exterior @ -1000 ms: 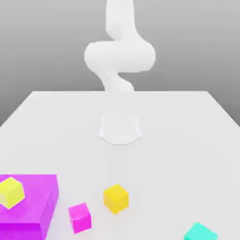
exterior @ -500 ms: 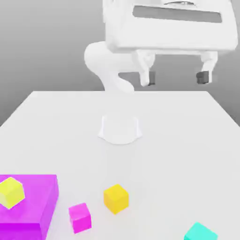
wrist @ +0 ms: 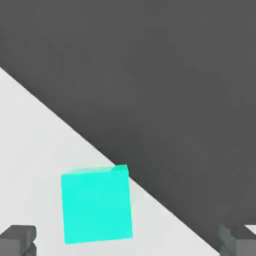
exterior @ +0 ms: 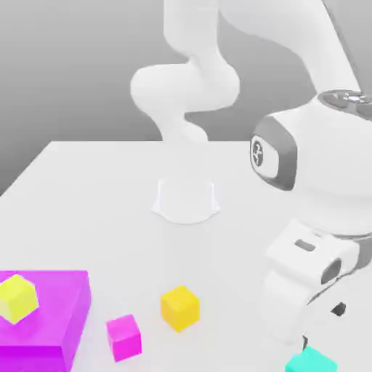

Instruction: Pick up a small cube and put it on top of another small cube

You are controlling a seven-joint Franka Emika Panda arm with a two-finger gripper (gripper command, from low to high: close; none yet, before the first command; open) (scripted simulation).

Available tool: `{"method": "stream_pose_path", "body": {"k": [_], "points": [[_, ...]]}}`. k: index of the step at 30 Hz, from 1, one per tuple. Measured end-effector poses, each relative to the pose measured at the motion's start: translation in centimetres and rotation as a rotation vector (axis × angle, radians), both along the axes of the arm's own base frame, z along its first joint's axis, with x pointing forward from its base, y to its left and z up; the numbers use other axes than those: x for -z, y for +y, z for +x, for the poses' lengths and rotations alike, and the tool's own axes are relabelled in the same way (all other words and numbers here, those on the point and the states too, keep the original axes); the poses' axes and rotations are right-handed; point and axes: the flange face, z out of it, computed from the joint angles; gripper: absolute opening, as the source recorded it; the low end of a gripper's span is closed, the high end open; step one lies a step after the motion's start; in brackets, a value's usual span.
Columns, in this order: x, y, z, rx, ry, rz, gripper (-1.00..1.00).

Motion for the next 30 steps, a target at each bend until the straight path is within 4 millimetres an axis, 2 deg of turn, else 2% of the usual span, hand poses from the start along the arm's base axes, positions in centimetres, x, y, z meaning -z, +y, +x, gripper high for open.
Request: {"method": "stream_pose_path", "body": {"k": [3, 4, 9, 10, 11, 15, 18, 22, 25, 27, 30], "points": [[4.7, 0.2, -0.1, -0.011, 0.011, -0.003, 0.00], [6.0, 0.2, -0.2, -0.012, 0.012, -0.004, -1.00], [6.0, 0.2, -0.2, -0.012, 0.013, -0.004, -1.00], [6.7, 0.2, -0.3, -0.013, 0.013, -0.004, -1.00], [6.2, 0.3, -0.2, -0.013, 0.013, -0.004, -1.00], [1.3, 0.1, -0.3, -0.012, 0.013, -0.005, -1.00], [-1.0, -3.7, -1.5, 0.014, 0.003, -0.032, -1.00], [-3.2, -9.5, -4.3, 0.064, -0.006, -0.058, -1.00], [-4.3, -14.1, -7.0, 0.118, -0.004, -0.058, -1.00], [-4.7, -16.4, -9.1, 0.148, 0.000, -0.048, -1.00], [-4.9, -18.7, -12.6, 0.173, 0.009, -0.019, -1.00]]}}
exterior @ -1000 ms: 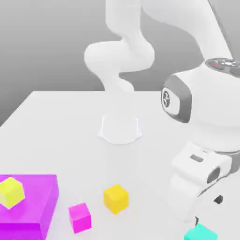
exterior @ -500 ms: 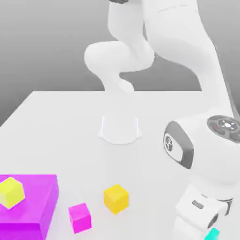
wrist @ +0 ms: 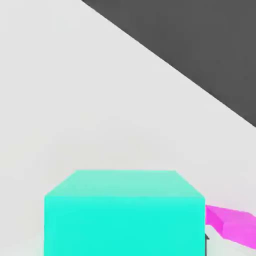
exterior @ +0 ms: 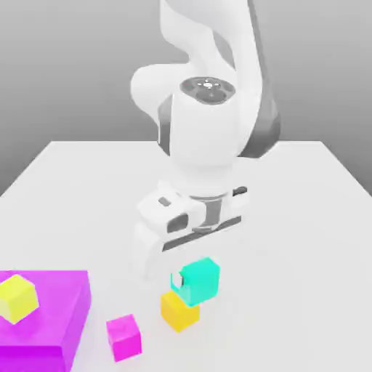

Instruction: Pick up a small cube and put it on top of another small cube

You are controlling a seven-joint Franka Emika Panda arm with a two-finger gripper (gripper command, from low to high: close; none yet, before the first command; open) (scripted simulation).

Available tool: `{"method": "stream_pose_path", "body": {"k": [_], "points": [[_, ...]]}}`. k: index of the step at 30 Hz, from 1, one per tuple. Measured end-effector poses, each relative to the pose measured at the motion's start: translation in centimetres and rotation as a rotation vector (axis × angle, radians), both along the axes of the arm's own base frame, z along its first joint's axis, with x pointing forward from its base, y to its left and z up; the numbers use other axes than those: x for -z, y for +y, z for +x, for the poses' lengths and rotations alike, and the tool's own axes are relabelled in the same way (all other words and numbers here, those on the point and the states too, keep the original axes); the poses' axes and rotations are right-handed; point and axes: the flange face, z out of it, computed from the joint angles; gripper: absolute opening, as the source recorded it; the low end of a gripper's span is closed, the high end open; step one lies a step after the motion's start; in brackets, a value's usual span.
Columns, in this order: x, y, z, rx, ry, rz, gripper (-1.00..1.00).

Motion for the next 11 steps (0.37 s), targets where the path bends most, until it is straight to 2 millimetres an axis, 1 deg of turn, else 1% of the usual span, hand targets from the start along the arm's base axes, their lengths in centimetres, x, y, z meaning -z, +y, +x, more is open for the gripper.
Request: {"method": "stream_pose_path", "body": {"k": [1, 2, 7, 8, 11], "points": [[0.3, -0.3, -0.8, 0.003, 0.002, 0.009, -1.00], [0.9, -0.4, -1.1, 0.003, 0.002, 0.015, -1.00], [5.5, -0.5, -1.4, 0.004, 0.003, 0.019, -1.00], [6.3, -0.6, -1.5, 0.005, 0.003, 0.018, 1.00], [6.3, -0.6, -1.5, 0.005, 0.003, 0.018, 1.00]]}}
